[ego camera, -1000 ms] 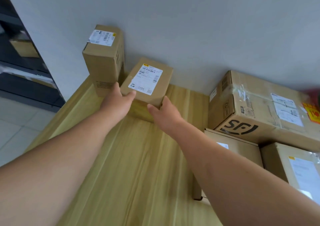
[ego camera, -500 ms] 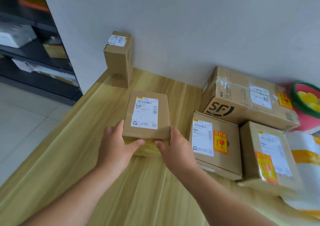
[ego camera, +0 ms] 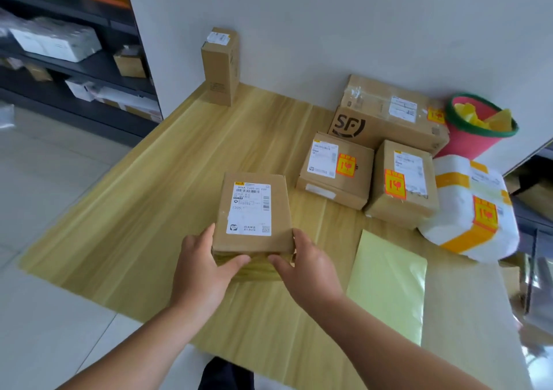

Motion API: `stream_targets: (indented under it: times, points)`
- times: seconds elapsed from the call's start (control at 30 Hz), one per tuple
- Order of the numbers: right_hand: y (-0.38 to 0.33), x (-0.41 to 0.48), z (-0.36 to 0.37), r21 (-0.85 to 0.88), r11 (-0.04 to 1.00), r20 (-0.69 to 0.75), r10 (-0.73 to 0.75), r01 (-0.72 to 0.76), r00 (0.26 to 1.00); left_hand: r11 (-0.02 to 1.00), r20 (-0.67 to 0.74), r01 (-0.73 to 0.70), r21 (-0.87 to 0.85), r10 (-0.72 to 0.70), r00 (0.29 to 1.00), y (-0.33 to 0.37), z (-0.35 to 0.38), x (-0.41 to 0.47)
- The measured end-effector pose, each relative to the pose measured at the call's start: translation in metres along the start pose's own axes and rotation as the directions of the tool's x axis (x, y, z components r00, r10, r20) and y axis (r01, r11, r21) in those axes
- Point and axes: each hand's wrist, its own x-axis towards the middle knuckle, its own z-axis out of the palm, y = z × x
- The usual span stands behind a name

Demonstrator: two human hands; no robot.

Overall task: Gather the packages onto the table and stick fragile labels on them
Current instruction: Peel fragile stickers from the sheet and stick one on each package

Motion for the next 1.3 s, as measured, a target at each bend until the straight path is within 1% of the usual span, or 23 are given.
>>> stream_targets:
  times: [0.17, 0.3, 0.4, 0.47, 0.53, 0.63, 0.7, 0.8, 0.93, 1.1, 1.17, 1.3]
  points:
    - [0.020, -0.038, 0.014, 0.020, 0.999, 0.047, 0.040, -0.041, 0.998, 0.998, 0.055, 0.038, 0.040, -0.040, 0.998, -0.014, 0.009, -0.036]
    - [0.033, -0.051, 0.020, 0.031, 0.997, 0.155, 0.059, -0.065, 0.986, 0.980, 0.104, 0.059, 0.190, -0.080, 0.991, -0.020, 0.014, -0.046]
    - [0.045, -0.063, 0.012, 0.027, 0.996, 0.169, 0.078, -0.084, 0.983, 0.951, 0.087, 0.050, 0.305, -0.080, 0.993, -0.013, 0.016, -0.052]
    - [0.060, -0.071, 0.001, -0.009, 0.995, 0.131, 0.095, -0.095, 0.987, 0.928, 0.043, -0.029, 0.372, 0.014, 0.999, 0.000, 0.019, -0.059]
    - [0.081, -0.080, -0.010, -0.067, 0.991, 0.082, 0.119, -0.113, 0.990, 0.906, 0.041, -0.164, 0.391, 0.161, 0.986, 0.017, 0.027, -0.069]
    - [0.116, -0.090, -0.020, -0.158, 0.969, 0.034, 0.197, -0.190, 0.980, 0.842, 0.132, -0.369, 0.393, 0.346, 0.929, 0.042, 0.045, -0.084]
    - [0.138, -0.095, -0.025, -0.219, 0.945, 0.031, 0.256, -0.243, 0.966, 0.805, 0.214, -0.461, 0.374, 0.409, 0.887, 0.055, 0.059, -0.093]
    - [0.165, -0.101, -0.027, -0.303, 0.908, 0.037, 0.313, -0.288, 0.949, 0.775, 0.316, -0.526, 0.349, 0.431, 0.845, 0.069, 0.079, -0.101]
    - [0.194, -0.107, -0.025, -0.355, 0.863, 0.049, 0.403, -0.361, 0.914, 0.735, 0.442, -0.586, 0.340, 0.425, 0.790, 0.077, 0.099, -0.101]
    - [0.219, -0.105, -0.016, -0.307, 0.847, 0.043, 0.467, -0.433, 0.883, 0.686, 0.551, -0.657, 0.311, 0.434, 0.713, 0.085, 0.116, -0.093]
    - [0.224, -0.102, -0.011, -0.268, 0.856, 0.000, 0.459, -0.442, 0.888, 0.677, 0.583, -0.670, 0.303, 0.424, 0.693, 0.086, 0.123, -0.087]
    - [0.225, -0.109, -0.002, -0.190, 0.900, -0.169, 0.363, -0.392, 0.916, 0.674, 0.637, -0.682, 0.285, 0.399, 0.660, 0.088, 0.131, -0.080]
